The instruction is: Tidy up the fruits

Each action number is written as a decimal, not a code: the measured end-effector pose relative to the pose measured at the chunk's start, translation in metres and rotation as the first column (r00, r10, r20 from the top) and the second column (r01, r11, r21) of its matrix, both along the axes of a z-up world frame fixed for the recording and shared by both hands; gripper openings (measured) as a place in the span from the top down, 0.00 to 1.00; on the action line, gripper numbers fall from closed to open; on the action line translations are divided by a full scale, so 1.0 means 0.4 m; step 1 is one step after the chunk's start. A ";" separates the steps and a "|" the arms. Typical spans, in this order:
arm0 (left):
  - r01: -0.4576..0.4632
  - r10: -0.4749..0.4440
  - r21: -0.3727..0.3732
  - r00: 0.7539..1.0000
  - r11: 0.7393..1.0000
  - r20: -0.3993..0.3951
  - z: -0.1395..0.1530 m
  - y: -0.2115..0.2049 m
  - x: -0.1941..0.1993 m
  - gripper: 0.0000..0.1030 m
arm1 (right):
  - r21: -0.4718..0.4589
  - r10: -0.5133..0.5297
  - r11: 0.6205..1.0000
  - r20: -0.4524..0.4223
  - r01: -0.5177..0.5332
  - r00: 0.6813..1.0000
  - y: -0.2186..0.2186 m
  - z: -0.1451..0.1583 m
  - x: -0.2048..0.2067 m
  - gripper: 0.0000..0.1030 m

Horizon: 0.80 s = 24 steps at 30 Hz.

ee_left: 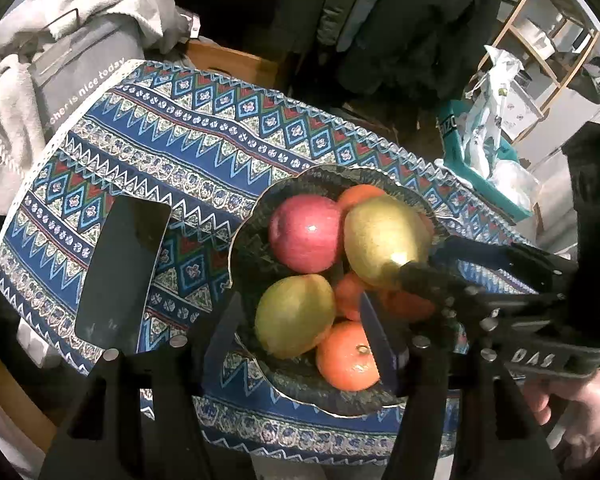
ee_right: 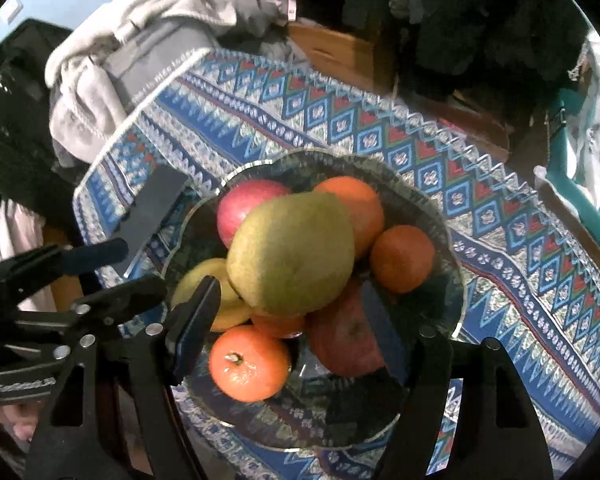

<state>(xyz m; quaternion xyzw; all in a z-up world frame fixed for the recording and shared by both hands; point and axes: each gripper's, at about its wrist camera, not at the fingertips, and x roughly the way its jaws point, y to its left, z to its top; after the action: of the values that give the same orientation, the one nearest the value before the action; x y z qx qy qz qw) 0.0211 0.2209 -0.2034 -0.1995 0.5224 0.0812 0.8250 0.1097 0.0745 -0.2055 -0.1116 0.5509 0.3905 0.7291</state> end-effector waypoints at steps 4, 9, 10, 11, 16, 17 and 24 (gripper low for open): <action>-0.001 0.000 0.017 1.000 1.000 0.030 0.045 -0.006 -0.014 0.39 | 0.013 -0.036 0.999 0.031 0.035 0.999 -0.036 0.053 0.002 0.28; -0.003 -0.001 0.068 0.998 0.998 0.058 0.103 -0.018 -0.034 0.37 | 0.035 -0.095 0.995 0.090 0.092 0.991 -0.096 0.144 -0.003 0.28; 0.000 -0.005 0.075 0.998 0.997 0.066 0.117 -0.023 -0.037 0.37 | 0.041 -0.104 0.994 0.100 0.101 0.990 -0.105 0.159 -0.005 0.28; 0.003 -0.009 0.079 0.997 0.997 0.074 0.126 -0.027 -0.039 0.37 | 0.051 -0.118 0.992 0.120 0.113 0.986 -0.120 0.185 -0.009 0.28; 0.020 -0.034 0.125 0.993 0.992 0.112 0.190 -0.061 -0.048 0.36 | 0.101 -0.163 0.984 0.182 0.147 0.970 -0.173 0.279 -0.029 0.28; 0.022 -0.039 0.136 0.992 0.990 0.121 0.206 -0.069 -0.049 0.36 | 0.108 -0.170 0.982 0.192 0.152 0.967 -0.181 0.293 -0.031 0.28; 0.030 -0.081 0.212 0.968 0.977 0.239 0.337 -0.126 -0.073 0.24 | 0.172 -0.228 0.968 0.288 0.184 0.930 -0.260 0.410 -0.074 0.24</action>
<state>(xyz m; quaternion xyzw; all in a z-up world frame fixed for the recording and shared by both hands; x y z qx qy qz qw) -0.0080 0.1707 -0.0686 -0.1063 0.4102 0.0866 0.9016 0.0800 -0.0294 -0.0416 -0.0599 0.4109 0.3278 0.8486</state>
